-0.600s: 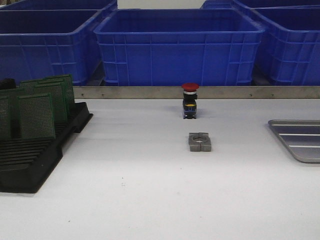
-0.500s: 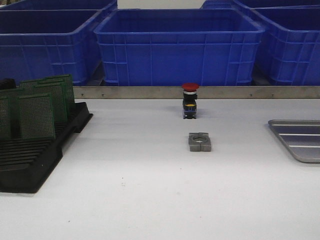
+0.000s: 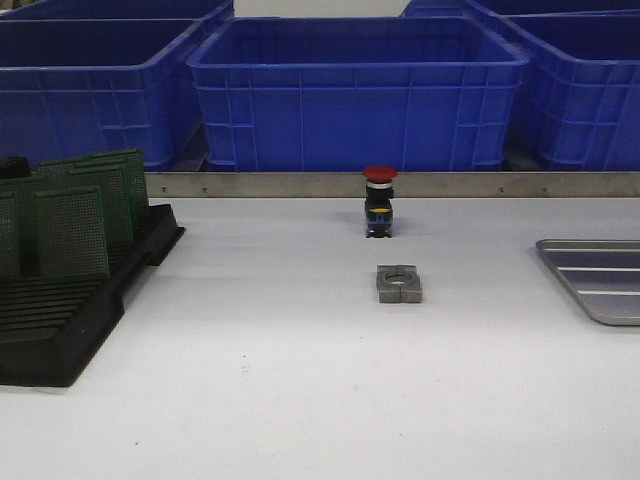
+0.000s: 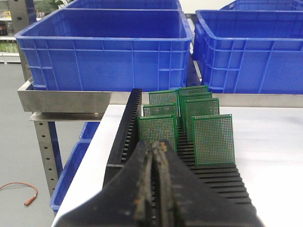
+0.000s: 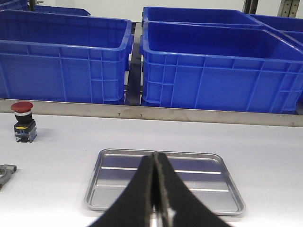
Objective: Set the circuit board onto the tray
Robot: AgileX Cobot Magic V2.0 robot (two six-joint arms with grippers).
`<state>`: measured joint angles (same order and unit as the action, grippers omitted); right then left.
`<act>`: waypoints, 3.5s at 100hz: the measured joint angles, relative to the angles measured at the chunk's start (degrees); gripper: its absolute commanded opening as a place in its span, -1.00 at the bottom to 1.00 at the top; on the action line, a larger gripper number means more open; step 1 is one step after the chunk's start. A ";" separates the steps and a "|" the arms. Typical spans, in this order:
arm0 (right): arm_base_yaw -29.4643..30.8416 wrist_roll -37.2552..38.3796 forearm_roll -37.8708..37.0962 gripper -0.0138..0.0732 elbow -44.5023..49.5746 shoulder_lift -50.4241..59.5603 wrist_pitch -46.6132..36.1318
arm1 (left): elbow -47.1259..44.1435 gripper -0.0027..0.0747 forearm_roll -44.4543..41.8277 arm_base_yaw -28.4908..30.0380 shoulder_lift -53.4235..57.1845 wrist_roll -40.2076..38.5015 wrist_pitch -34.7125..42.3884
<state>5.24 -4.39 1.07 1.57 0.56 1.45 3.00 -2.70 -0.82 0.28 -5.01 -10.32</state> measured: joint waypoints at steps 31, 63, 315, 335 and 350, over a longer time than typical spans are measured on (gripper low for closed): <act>0.00 0.00 0.00 -0.93 0.00 0.00 0.00 | 14.78 -0.98 0.00 0.00 -7.45 0.00 -11.54; 0.00 0.00 0.00 -0.93 0.00 0.00 0.00 | 29.04 -0.95 -0.31 0.00 -28.71 0.00 -23.38; 0.00 0.00 0.00 -0.93 0.00 0.00 0.00 | 82.50 -0.98 5.35 0.00 -110.87 87.32 -51.93; 0.00 0.00 0.00 -0.93 0.00 0.00 0.00 | 86.75 -0.98 5.16 0.00 -110.23 87.36 -56.60; 0.00 0.00 0.00 -0.93 0.00 0.00 0.00 | 89.30 -0.98 5.16 0.00 -106.82 87.26 -58.23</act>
<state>5.24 -4.39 1.07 1.57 0.56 1.45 92.30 2.46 -0.82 -106.54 82.25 -68.55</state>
